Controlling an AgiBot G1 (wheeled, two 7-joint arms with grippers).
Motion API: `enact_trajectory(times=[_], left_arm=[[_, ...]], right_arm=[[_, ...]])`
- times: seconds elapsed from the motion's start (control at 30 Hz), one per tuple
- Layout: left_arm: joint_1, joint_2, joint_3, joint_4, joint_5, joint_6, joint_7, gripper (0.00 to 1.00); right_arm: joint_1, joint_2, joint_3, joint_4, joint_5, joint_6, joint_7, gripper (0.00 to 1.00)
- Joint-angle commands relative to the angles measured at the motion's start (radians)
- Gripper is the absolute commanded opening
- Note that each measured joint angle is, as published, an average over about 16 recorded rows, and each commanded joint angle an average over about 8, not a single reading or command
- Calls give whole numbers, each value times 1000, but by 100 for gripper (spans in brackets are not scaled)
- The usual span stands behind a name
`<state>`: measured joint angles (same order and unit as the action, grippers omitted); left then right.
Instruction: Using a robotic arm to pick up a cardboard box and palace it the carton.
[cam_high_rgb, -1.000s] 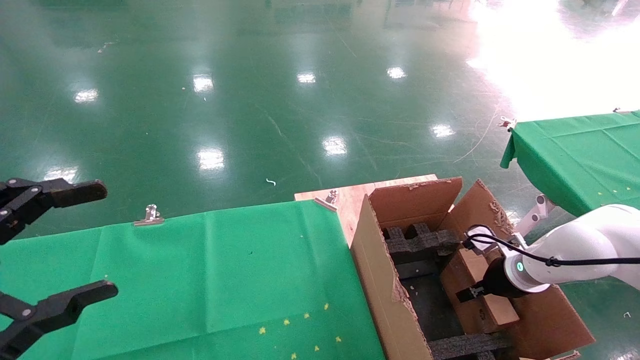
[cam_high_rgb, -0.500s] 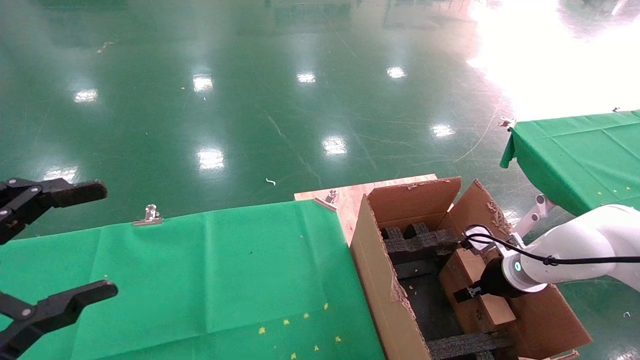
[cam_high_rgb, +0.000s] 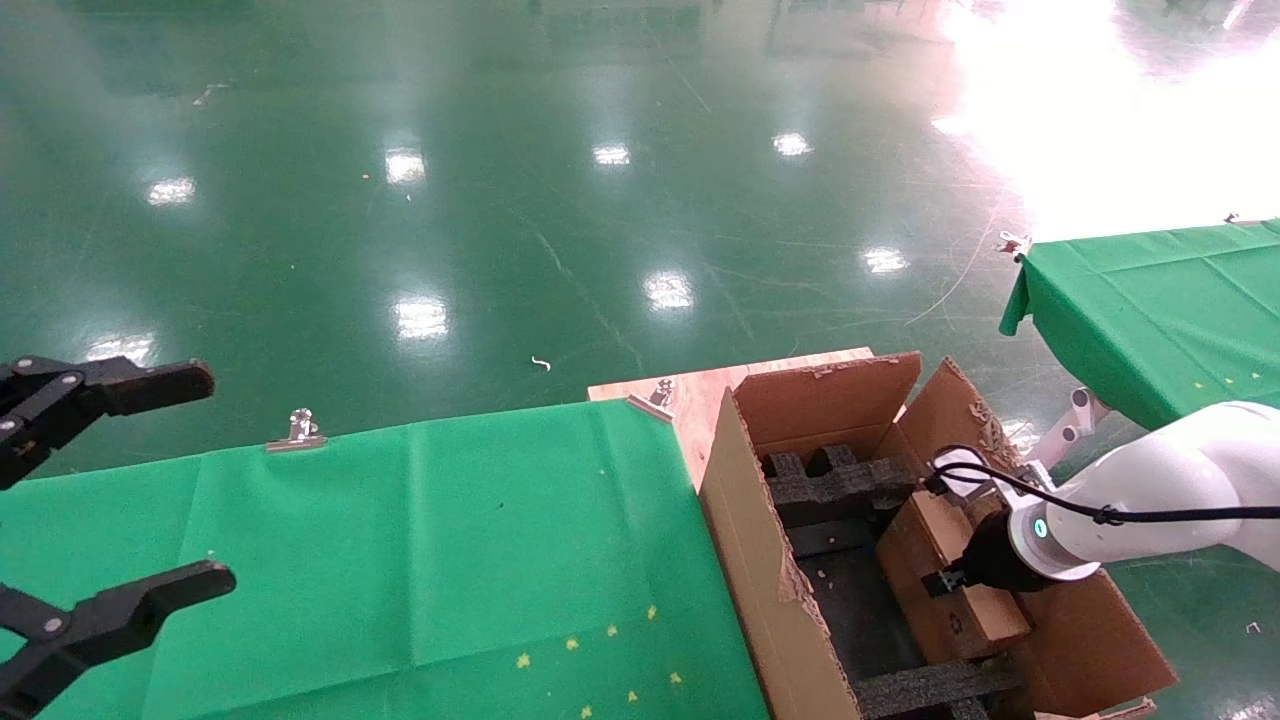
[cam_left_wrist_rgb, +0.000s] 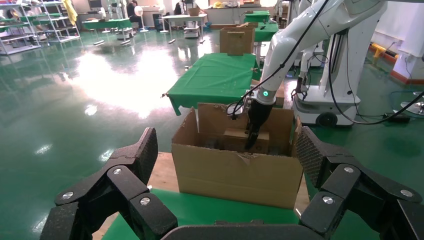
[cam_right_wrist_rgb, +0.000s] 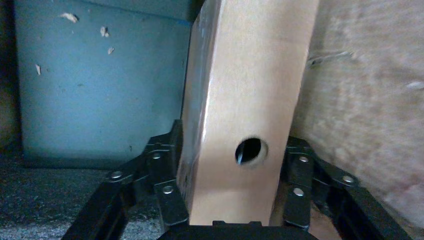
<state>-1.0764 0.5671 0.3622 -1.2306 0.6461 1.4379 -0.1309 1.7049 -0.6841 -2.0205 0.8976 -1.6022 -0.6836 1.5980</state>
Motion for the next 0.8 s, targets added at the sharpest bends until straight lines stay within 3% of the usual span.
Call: enact_trajectory(times=[0.03,0.43,0.8], left_arm=[[0,0,0,0,0,0,0,100],[0,0,0,0,0,0,0,100],[0,0,0,0,0,0,0,100]], right_arm=[[5,3,0,4,-3,0,-1,100],[64,38,11,44,-19,-6,21,100],[283,89,122,181,66,-39,33,100]])
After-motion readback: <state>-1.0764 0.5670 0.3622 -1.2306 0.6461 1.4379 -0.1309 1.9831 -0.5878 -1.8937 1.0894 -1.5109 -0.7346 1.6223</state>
